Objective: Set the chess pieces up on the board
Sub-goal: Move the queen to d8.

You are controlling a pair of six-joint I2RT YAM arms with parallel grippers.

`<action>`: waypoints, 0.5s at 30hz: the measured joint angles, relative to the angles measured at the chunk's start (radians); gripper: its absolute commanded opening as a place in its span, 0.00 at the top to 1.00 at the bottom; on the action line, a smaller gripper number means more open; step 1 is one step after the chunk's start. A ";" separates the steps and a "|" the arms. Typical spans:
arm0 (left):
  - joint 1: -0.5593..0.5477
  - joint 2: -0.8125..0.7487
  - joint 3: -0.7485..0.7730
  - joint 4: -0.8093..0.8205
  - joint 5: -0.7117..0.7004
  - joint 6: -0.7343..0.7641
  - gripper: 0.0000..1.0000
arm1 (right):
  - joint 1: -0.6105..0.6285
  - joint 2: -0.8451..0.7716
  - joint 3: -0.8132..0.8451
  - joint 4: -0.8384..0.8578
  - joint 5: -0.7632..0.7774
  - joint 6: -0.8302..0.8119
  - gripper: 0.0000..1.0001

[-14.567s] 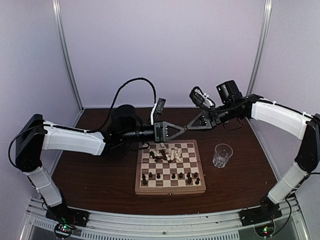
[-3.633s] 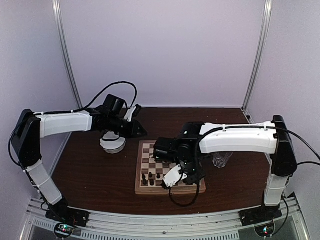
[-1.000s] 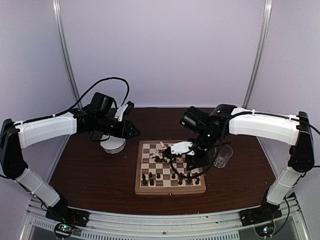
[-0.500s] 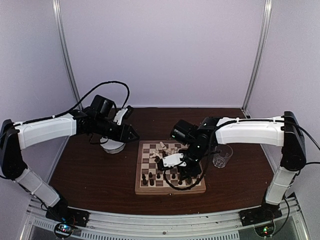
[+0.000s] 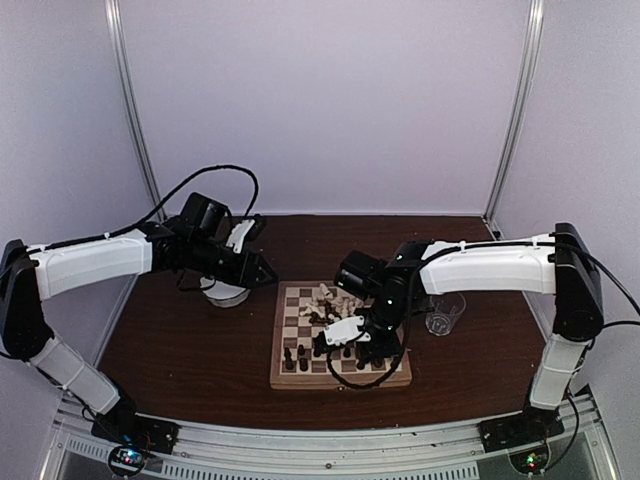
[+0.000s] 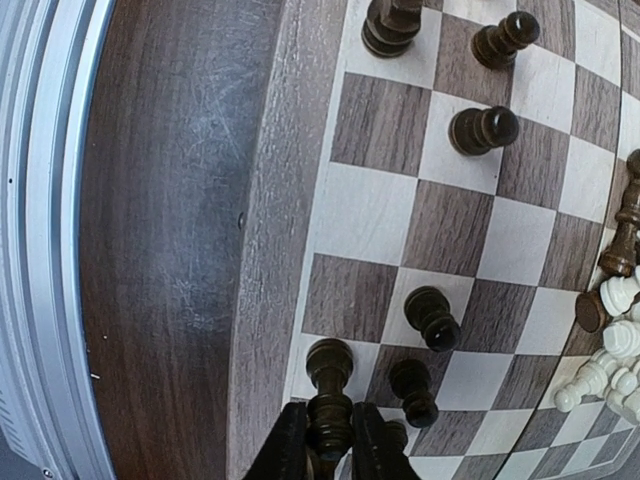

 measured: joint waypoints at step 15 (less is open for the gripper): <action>0.000 -0.001 -0.029 0.003 0.003 -0.008 0.57 | 0.027 0.042 0.080 -0.023 0.003 0.002 0.94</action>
